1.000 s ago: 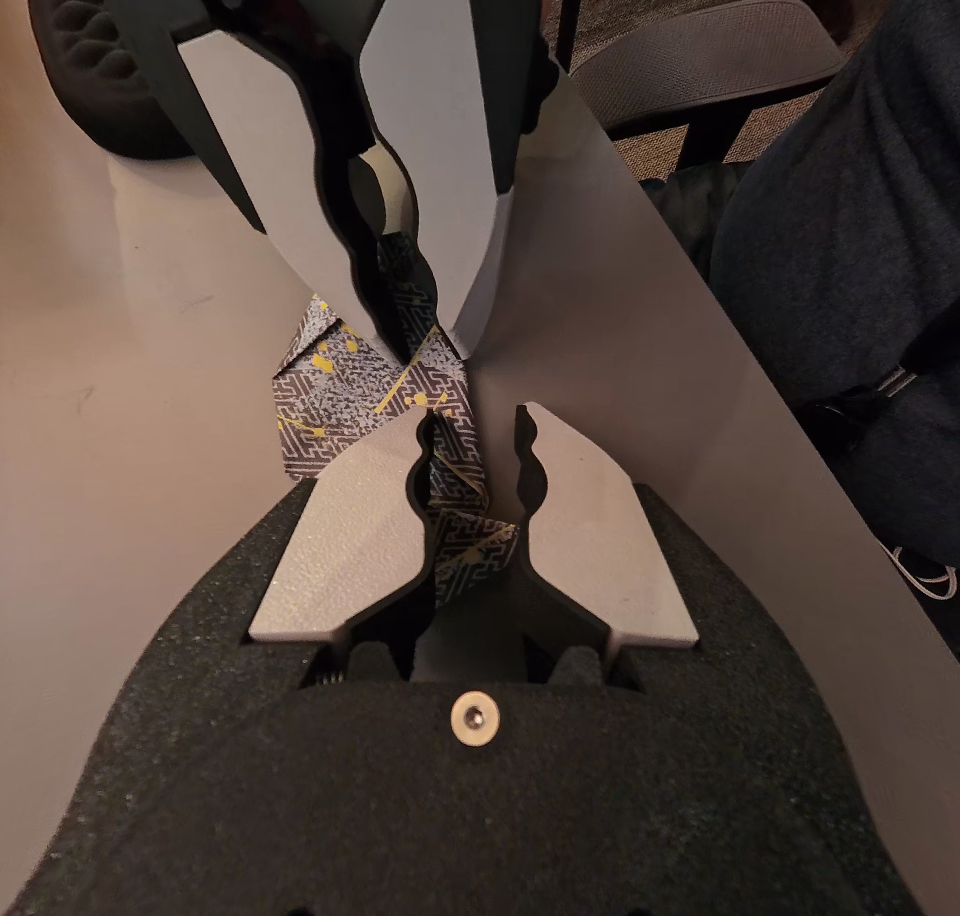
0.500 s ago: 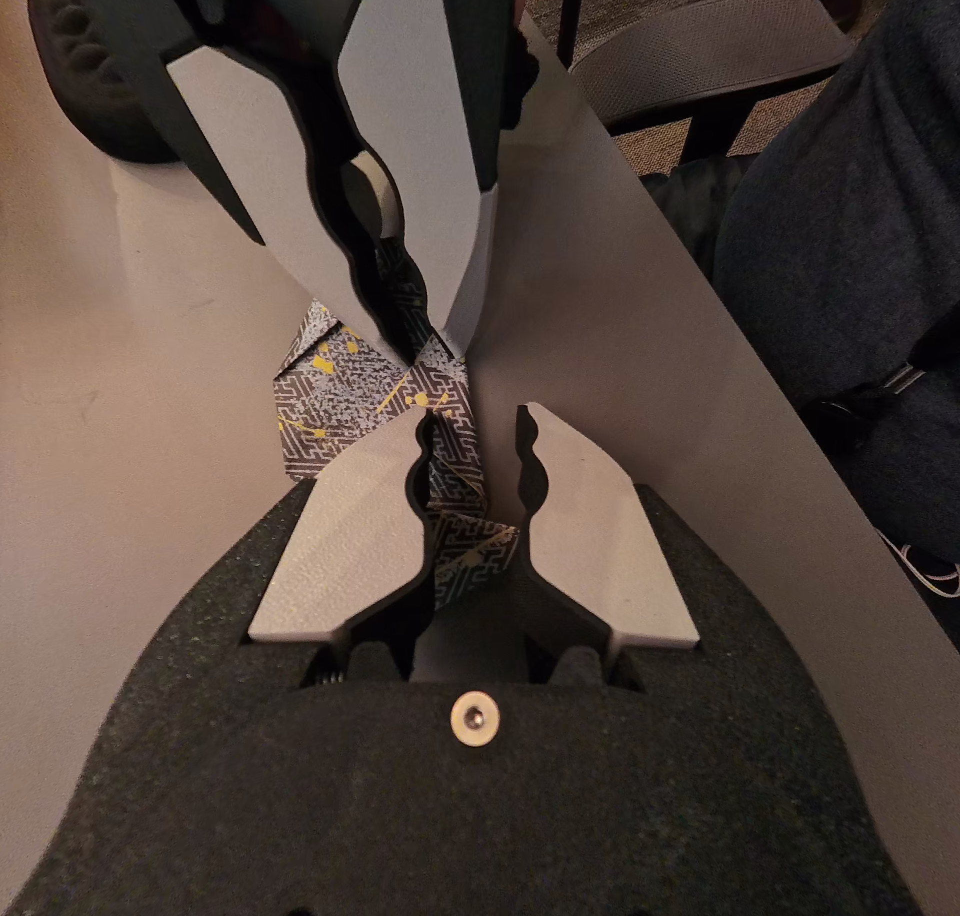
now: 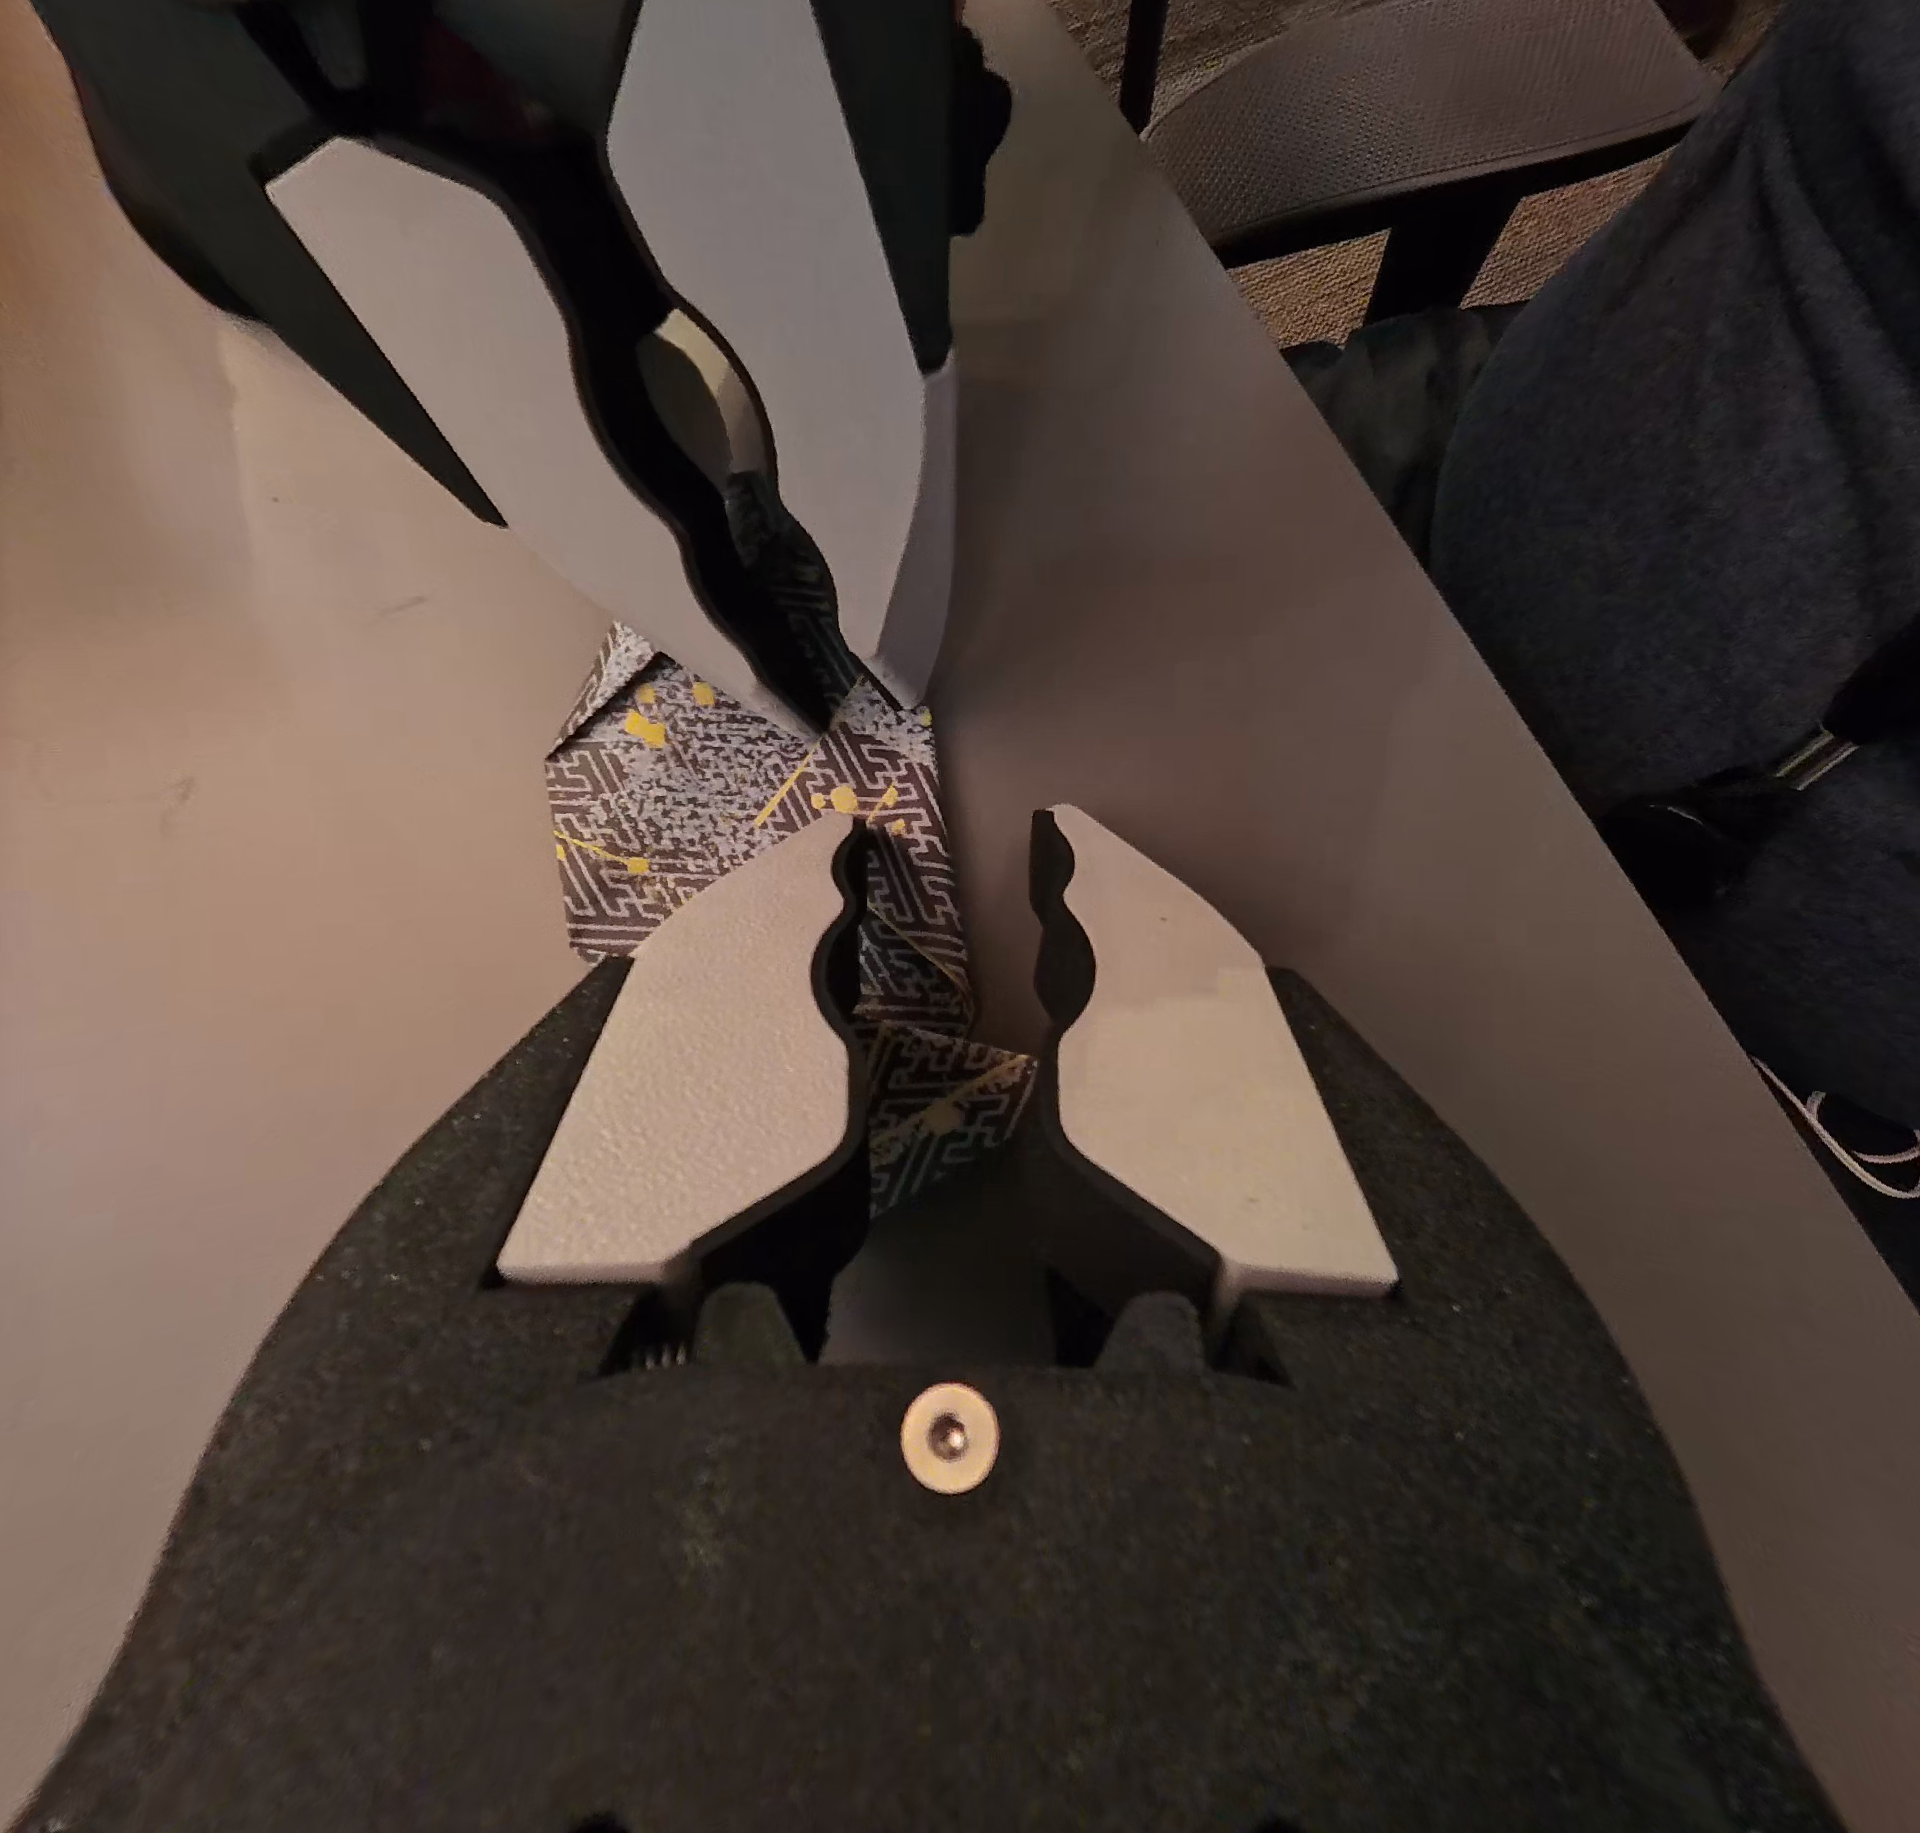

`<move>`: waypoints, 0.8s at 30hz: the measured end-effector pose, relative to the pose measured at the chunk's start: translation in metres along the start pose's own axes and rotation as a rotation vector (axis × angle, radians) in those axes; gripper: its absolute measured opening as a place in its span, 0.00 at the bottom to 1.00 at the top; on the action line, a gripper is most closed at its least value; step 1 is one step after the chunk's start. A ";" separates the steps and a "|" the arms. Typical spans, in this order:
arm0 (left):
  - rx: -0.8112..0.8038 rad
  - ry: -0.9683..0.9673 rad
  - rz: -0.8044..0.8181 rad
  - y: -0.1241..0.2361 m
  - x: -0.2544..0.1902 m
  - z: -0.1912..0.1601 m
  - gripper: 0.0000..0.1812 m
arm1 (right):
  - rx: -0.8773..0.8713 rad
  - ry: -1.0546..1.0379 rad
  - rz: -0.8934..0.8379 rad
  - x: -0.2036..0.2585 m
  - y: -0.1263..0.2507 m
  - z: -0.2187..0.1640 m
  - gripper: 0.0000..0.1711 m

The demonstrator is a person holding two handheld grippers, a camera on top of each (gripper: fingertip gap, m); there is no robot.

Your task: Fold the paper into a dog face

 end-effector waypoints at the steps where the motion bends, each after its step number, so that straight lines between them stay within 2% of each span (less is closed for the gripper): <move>1: 0.000 -0.002 0.000 0.000 0.000 0.000 0.16 | -0.001 0.005 0.004 0.000 0.000 0.000 0.09; 24: 0.010 -0.003 0.015 0.000 0.000 0.000 0.16 | -0.009 0.029 0.043 -0.003 0.001 -0.001 0.05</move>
Point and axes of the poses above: each gripper's, where its closed fingertips meet, y back along the fingers, z out of its top, x = y × z across the jaws, the point moved 1 cm from there along y, back along the fingers, and after that the axes turned 6 degrees about x, right-handed, at the moved point
